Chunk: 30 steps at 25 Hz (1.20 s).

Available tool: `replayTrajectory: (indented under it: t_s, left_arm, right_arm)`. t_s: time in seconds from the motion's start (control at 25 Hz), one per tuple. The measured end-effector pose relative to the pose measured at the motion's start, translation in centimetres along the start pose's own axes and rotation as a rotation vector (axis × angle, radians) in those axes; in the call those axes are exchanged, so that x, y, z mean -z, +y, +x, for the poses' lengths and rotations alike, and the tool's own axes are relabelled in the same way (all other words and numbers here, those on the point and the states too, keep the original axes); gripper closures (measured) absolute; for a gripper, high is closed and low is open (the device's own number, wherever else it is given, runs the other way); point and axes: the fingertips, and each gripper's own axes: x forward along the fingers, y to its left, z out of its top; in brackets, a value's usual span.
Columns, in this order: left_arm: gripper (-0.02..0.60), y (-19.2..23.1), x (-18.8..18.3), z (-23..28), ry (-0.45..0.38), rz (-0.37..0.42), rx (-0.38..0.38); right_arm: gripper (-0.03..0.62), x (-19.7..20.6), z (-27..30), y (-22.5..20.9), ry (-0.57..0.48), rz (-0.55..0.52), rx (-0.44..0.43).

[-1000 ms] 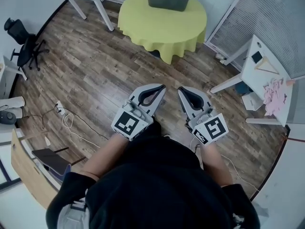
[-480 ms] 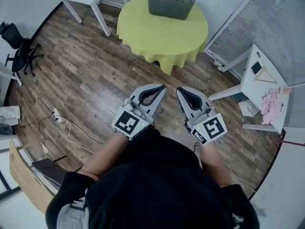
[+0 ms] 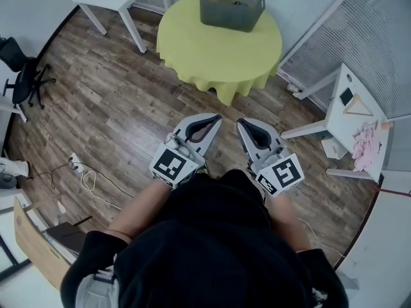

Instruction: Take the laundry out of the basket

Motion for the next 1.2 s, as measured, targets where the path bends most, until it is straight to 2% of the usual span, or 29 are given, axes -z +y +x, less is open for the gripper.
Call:
replayTrajectory:
  t_s: [0.4,0.6,0.84,1.2]
  left_arm:
    - [0.574,3.3,-0.1,5.3,0.016,0.022,-0.010]
    - [0.573,5.4,-0.9,9.7,0.036,0.053,-0.036]
    - [0.573,8.1,-1.6,15.1,0.039,0.036,-0.085]
    - [0.572,9.9,-2.3,22.4,0.060,0.061,-0.116]
  right_arm:
    - [0.569,-0.2,2.6,-6.0,-0.012,-0.001,-0.039]
    - [0.569,-1.2,4.2,-10.9,-0.027,-0.007,-0.072]
    - [0.569,-2.3,5.8,-16.6,-0.031,-0.007,-0.105]
    - [0.569,-3.1,6.6,-24.1,-0.036,0.004,-0.146]
